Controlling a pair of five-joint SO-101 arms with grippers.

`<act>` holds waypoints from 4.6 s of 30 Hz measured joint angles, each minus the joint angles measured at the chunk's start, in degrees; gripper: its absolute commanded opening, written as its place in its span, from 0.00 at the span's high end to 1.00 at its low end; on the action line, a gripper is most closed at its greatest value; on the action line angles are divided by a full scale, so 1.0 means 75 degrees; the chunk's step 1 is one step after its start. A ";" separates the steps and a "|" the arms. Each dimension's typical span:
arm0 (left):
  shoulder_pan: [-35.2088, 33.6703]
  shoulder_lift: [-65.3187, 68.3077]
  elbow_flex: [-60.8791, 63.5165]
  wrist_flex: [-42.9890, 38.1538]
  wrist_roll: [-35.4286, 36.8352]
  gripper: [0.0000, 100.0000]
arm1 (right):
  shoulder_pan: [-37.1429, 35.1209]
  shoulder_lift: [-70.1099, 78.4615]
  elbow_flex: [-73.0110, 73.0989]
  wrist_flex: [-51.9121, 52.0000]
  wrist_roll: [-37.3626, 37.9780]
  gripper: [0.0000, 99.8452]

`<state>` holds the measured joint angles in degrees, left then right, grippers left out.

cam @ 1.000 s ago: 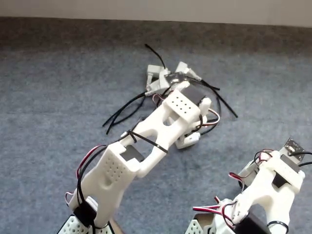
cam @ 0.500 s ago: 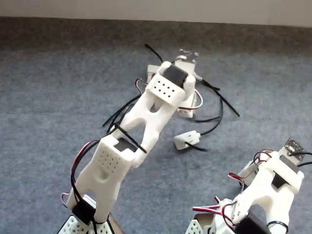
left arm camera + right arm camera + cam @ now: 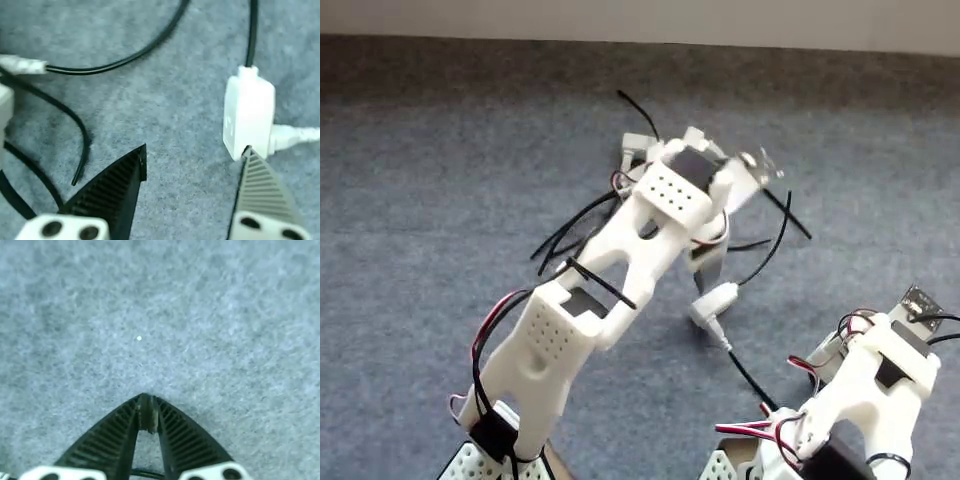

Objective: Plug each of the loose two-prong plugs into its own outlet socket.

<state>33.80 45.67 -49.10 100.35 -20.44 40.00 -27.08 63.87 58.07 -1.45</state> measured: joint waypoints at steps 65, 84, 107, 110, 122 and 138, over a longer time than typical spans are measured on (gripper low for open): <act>-0.4138 0.1524 -0.4818 -0.3106 0.5955 0.82 | 0.0000 0.0000 0.0000 0.0000 0.0000 0.99; -0.3528 0.2145 -0.5732 -0.1958 0.3798 0.67 | 0.0000 0.0000 0.0000 -0.0023 0.0000 0.99; -0.3622 -0.7596 0.0059 0.0129 0.3294 0.67 | -0.2719 0.0000 -0.2063 0.0598 0.0000 0.99; -0.3599 -0.9143 0.1524 0.0129 0.3294 0.67 | -0.3212 0.0000 -0.3012 0.1348 0.0000 0.99; -0.3552 -1.3398 0.3880 0.0141 0.3294 0.67 | -0.5064 0.0000 -0.6822 0.4302 -0.1547 0.99; -0.3552 -1.7465 0.9495 -0.1407 0.3294 0.67 | -0.5790 -0.2684 -0.8803 0.5427 -0.1594 0.99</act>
<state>7.16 -85.32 22.11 89.80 4.26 -3.43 -47.21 -2.15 98.77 -13.41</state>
